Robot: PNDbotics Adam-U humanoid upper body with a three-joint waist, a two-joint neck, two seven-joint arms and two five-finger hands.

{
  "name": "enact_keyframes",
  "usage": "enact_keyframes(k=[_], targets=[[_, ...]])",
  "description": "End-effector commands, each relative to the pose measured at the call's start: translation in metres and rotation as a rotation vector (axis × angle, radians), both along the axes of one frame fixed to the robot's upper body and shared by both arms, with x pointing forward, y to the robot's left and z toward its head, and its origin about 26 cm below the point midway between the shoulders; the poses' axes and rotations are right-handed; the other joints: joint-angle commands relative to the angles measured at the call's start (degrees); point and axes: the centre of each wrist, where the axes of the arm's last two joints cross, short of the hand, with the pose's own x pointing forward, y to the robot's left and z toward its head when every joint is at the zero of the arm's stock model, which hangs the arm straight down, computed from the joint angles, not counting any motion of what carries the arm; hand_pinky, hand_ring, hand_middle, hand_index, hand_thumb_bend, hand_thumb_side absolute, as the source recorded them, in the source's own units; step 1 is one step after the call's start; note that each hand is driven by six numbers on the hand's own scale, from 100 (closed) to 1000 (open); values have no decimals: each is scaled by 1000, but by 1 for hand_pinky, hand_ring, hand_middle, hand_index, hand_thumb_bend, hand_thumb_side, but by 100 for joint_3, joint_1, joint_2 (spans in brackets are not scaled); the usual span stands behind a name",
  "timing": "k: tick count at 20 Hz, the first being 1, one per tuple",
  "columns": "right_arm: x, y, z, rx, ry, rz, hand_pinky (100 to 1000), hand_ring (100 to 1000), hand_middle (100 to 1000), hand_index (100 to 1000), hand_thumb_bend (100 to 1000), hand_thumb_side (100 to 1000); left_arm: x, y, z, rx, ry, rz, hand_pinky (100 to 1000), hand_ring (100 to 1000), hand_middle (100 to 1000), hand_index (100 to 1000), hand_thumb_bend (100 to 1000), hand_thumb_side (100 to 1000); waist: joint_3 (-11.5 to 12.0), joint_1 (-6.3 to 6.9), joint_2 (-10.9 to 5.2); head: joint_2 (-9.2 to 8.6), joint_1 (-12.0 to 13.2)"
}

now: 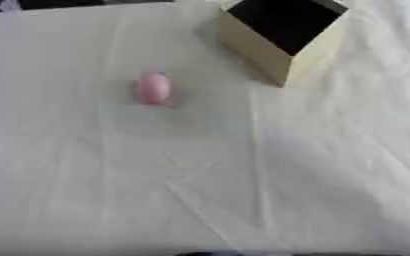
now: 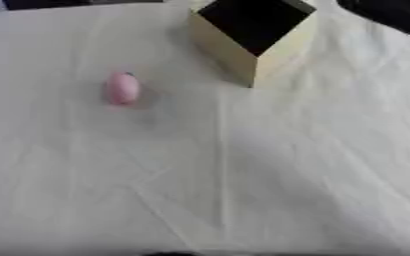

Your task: Pick up objects on the table and place them in the box.

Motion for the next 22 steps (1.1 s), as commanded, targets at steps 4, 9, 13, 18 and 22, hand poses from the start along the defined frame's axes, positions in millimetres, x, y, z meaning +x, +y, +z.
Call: enact_keyframes(k=[4,9,13,18,22], targets=[[-5,3,9,-4,-38,13,894,793,761,879,100,870,23,-10,18,227,114,-47,766,799,783,871,122,856,-37,13,-154,46,49],[-5,6,10,-3,-40,25,895,794,760,878,100,861,49,-18,21,291,142,-107,769,799,779,863,165,850,-73,20,-169,28,74],[-5,7,10,-1,-42,31,895,794,761,878,100,860,70,-25,19,329,187,-121,768,800,778,856,180,839,-94,18,-176,-6,98],[-5,8,11,3,-43,34,895,794,761,878,100,859,85,-28,10,398,249,-131,775,810,785,867,269,849,-117,16,-179,-20,102],[-5,9,10,4,-38,35,894,793,760,878,100,860,88,-23,5,445,298,-111,778,815,786,883,385,886,-113,26,-190,5,76]])
